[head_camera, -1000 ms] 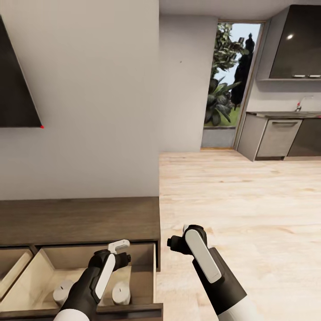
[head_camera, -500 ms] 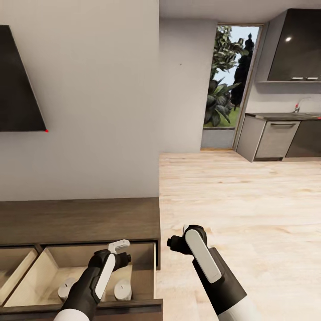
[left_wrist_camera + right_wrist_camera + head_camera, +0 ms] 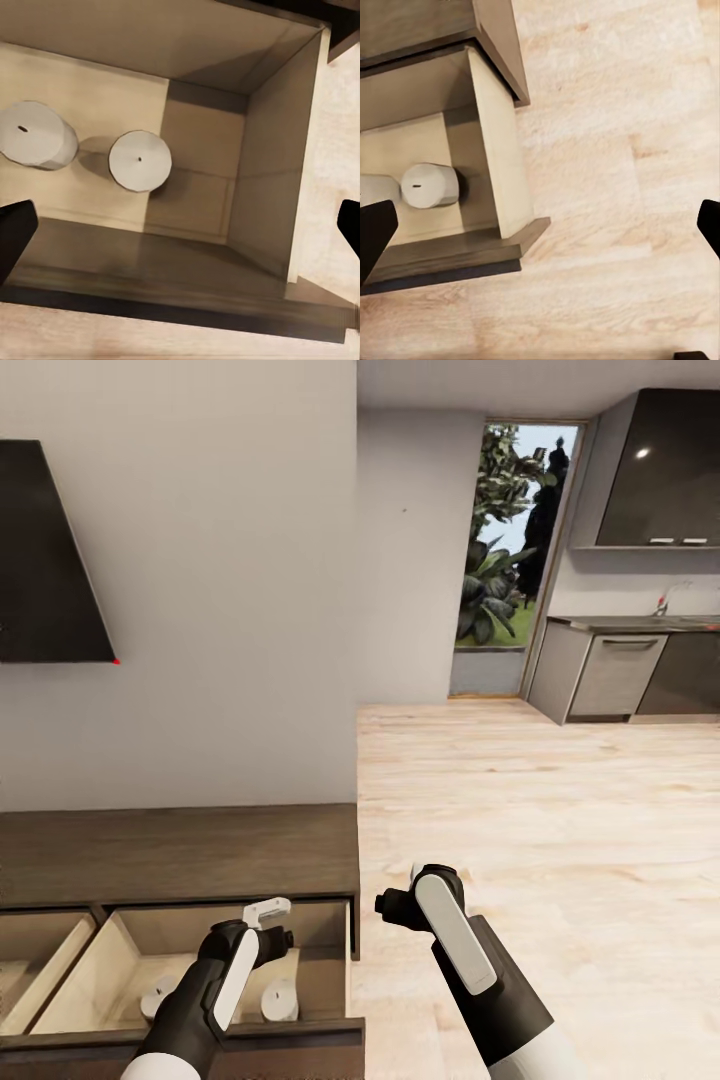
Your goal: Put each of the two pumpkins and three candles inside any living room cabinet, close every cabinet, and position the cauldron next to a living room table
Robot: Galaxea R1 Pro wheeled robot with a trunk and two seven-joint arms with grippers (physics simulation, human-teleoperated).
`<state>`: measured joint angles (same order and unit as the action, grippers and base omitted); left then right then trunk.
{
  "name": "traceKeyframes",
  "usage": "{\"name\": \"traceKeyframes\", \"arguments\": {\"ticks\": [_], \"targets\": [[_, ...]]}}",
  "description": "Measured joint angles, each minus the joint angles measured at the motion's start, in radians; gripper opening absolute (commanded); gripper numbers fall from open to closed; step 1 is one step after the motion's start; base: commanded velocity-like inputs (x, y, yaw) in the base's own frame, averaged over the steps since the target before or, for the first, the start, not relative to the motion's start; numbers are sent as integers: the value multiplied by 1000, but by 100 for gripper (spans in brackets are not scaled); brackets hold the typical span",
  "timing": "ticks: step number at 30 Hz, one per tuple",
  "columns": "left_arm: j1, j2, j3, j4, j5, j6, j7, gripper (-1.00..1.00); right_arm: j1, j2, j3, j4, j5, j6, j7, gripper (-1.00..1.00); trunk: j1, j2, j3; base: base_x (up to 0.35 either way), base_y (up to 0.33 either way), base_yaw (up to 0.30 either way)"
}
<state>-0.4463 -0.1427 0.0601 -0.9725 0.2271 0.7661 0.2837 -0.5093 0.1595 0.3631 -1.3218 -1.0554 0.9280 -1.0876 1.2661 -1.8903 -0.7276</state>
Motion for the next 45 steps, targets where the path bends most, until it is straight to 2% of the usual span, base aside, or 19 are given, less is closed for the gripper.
{"name": "traceKeyframes", "arguments": {"ticks": [20, 26, 30, 32, 35, 36, 38, 39, 40, 42, 45], "targets": [[0, 2, 1, 0, 0, 3, -1, 100, 0, 0, -1, 10, 0, -3, 0, 100, -77, 140, 63, -106, 34, 0], [0, 3, 2, -5, -1, 26, -4, 100, 0, 0, 0, 22, -1, -50, 1, 100, -100, 182, 81, -4, 2, 0], [0, 8, 13, -48, 4, 51, -9, 100, 0, 0, 0, 27, -1, -57, 1, 100, -115, 210, 94, 0, 0, 0], [0, 10, 44, -85, 36, 90, -11, 100, 0, 0, 0, 29, 0, -58, 2, 100, -123, 224, 100, 0, 0, 0], [1, 13, 118, -122, 128, 147, -14, 100, 0, 0, 0, 29, 0, -59, 2, 100, -134, 245, 110, 0, 0, 0], [1, 20, 155, -132, 166, 171, -14, 100, 0, 0, 0, 29, 0, -60, 2, 100, -138, 252, 113, 0, 0, 0], [1, 54, 196, -138, 209, 208, -26, 100, 0, -1, -1, 29, 0, -60, 2, 100, -146, 266, 119, 0, 0, 0], [1, 72, 208, -140, 234, 225, -48, 100, 0, -1, -1, 29, 0, -60, 2, 100, -150, 273, 122, 0, 0, 0], [1, 93, 219, -141, 279, 246, -105, 100, 0, -1, -1, 29, 0, -60, 2, 100, -153, 280, 125, 0, 0, 0], [3, 129, 224, -141, 336, 264, -203, 100, 0, -1, -1, 29, 0, -59, 2, 100, -161, 294, 132, 0, 0, 0], [4, 190, 225, -140, 383, 274, -334, 100, 0, -2, -1, 29, 0, -60, 2, 100, -173, 315, 141, 0, 0, 0]]}}
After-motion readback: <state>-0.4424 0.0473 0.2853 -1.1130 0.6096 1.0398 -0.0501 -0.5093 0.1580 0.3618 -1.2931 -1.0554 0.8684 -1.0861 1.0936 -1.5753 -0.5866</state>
